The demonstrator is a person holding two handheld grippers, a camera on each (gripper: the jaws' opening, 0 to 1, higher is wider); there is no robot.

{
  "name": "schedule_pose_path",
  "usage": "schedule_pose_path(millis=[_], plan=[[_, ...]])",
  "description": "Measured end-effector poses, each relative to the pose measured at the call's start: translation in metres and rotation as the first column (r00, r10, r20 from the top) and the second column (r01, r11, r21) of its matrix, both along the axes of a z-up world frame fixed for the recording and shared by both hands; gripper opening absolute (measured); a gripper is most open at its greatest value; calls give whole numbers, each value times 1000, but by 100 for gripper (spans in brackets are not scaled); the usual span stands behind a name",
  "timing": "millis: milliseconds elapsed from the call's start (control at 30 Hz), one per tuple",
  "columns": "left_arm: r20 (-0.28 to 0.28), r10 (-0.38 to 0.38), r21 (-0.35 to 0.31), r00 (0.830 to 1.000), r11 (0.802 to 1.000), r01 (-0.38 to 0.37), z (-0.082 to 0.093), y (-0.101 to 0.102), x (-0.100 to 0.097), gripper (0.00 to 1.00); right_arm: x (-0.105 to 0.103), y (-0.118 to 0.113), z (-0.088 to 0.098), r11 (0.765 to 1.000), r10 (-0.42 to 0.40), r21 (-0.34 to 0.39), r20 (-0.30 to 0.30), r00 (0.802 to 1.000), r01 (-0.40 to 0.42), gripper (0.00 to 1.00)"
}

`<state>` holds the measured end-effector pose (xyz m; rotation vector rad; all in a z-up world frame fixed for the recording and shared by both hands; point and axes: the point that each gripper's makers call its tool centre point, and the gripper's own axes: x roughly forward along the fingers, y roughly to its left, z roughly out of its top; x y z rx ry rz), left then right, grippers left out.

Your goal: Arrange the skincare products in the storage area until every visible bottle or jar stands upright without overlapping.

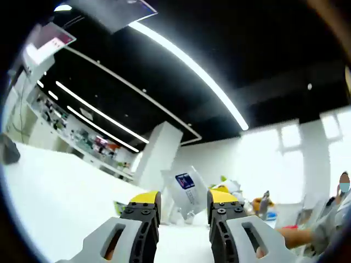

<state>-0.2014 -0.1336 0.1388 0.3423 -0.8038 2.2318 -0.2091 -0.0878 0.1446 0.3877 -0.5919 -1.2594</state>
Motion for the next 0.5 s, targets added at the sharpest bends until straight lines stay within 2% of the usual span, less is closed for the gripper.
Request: schedule_pose_path(millis=[67,100,133,200,300,433,500], plan=[[24,-119,123,993,986,115,5,-2,9,29,6,1,0,1000,30,4,1,1000,-30,0],[22,-159,163,987,975,153,8,-4,13,26,8,1,-1,999,44,7,1,999,-44,0],[15,-177,174,984,970,172,8,-4,15,23,11,0,-1,998,57,11,-1,998,-57,0],[16,-182,160,983,971,178,6,1,19,23,15,0,-3,997,80,22,-3,997,-80,0],[42,-205,102,978,974,200,-1,5,22,22,19,0,-6,994,105,35,-1,994,-105,0],[56,-226,101,973,970,220,-1,1,24,22,26,1,-7,990,136,46,-21,990,-135,0],[62,-217,73,974,974,212,-1,-3,23,21,30,1,-9,987,154,56,-21,988,-153,0]])
